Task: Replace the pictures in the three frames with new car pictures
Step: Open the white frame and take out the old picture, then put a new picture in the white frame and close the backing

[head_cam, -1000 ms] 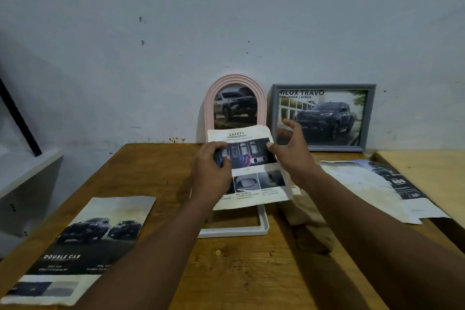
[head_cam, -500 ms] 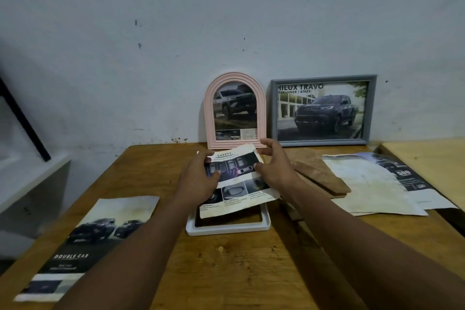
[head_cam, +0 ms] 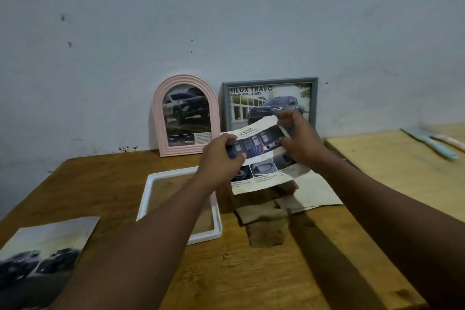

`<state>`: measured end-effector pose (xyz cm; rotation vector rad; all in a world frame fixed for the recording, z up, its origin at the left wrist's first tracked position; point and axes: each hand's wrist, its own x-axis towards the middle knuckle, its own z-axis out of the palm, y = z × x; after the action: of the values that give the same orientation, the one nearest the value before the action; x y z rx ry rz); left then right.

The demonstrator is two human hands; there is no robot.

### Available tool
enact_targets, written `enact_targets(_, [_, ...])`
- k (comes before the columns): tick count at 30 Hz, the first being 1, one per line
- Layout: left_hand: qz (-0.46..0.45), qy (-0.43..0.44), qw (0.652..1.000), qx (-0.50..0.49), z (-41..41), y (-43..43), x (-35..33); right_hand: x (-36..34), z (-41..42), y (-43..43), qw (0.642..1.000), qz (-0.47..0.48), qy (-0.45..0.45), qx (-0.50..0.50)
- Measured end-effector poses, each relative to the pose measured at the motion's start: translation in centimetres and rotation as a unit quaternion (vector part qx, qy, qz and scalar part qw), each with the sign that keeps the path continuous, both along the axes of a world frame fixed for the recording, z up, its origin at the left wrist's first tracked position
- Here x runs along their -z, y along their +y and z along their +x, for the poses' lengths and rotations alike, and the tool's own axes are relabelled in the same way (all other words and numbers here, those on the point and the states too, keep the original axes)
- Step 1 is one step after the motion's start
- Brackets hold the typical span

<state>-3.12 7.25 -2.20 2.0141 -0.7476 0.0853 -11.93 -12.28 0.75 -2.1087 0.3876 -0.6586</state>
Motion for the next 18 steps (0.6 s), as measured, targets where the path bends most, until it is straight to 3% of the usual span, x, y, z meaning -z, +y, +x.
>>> enact_targets(5, [0.052, -0.009, 0.996, 0.078, -2.9, -8.8, 0.9, -0.1, -4.3, -8.0, 0.986, -0.130, 0.091, 0.044])
enact_targets(13, [0.224, -0.024, 0.960, 0.163, -4.2, -14.6, 4.7, 2.5, -6.2, -13.3, 0.956, -0.194, 0.207, 0.071])
enact_targets(18, [0.312, -0.108, 0.931, 0.156, -4.0, -14.6, 5.8, 5.0, -5.7, -12.9, 0.936, -0.231, 0.261, 0.038])
